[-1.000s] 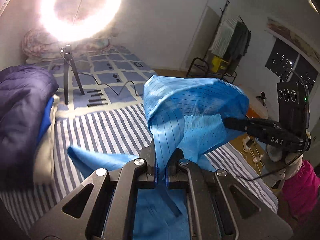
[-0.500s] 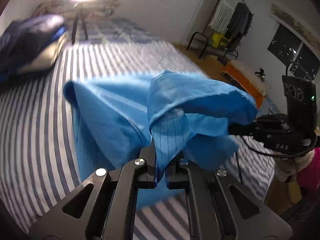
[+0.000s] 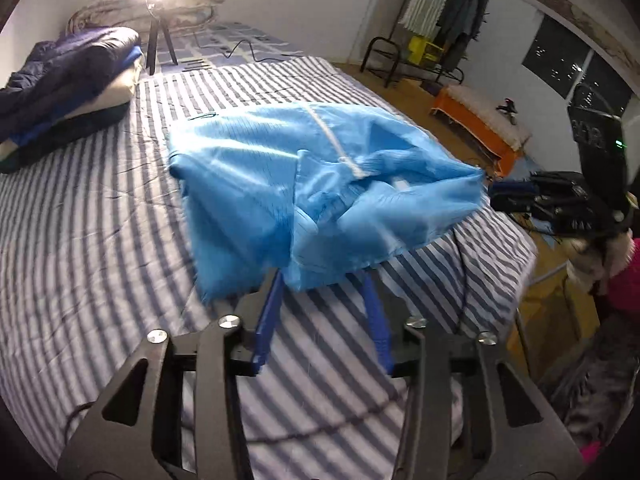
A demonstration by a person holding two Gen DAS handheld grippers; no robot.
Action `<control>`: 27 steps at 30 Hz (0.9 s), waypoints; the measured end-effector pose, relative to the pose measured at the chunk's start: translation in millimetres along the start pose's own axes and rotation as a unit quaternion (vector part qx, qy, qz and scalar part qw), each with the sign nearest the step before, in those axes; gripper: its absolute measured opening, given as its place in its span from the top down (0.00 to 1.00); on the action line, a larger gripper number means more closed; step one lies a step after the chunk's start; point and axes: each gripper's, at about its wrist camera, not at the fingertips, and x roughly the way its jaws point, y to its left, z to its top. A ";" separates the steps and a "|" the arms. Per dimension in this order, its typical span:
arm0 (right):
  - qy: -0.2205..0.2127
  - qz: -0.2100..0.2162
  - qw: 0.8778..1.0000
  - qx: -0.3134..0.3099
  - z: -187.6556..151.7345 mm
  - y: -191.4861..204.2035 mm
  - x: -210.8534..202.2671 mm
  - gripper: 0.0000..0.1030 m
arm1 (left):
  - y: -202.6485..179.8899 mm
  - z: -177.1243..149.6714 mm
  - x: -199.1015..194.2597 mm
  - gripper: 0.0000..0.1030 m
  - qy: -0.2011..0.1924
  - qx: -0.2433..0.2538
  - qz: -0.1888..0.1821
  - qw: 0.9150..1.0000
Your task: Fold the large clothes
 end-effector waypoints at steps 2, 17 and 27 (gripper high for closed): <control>-0.017 -0.006 1.000 0.022 -8.0 -5.9 -16.2 0.62 | 7.0 -4.9 -18.5 0.56 -0.010 -0.016 -0.008 1.000; -0.051 0.068 0.958 0.275 0.3 -81.3 15.3 0.57 | 135.8 56.5 30.4 0.50 -0.018 -0.283 -0.070 0.957; -0.029 0.017 0.963 0.266 24.2 -88.0 9.2 0.57 | 156.4 72.0 65.8 0.50 0.018 -0.289 -0.067 0.955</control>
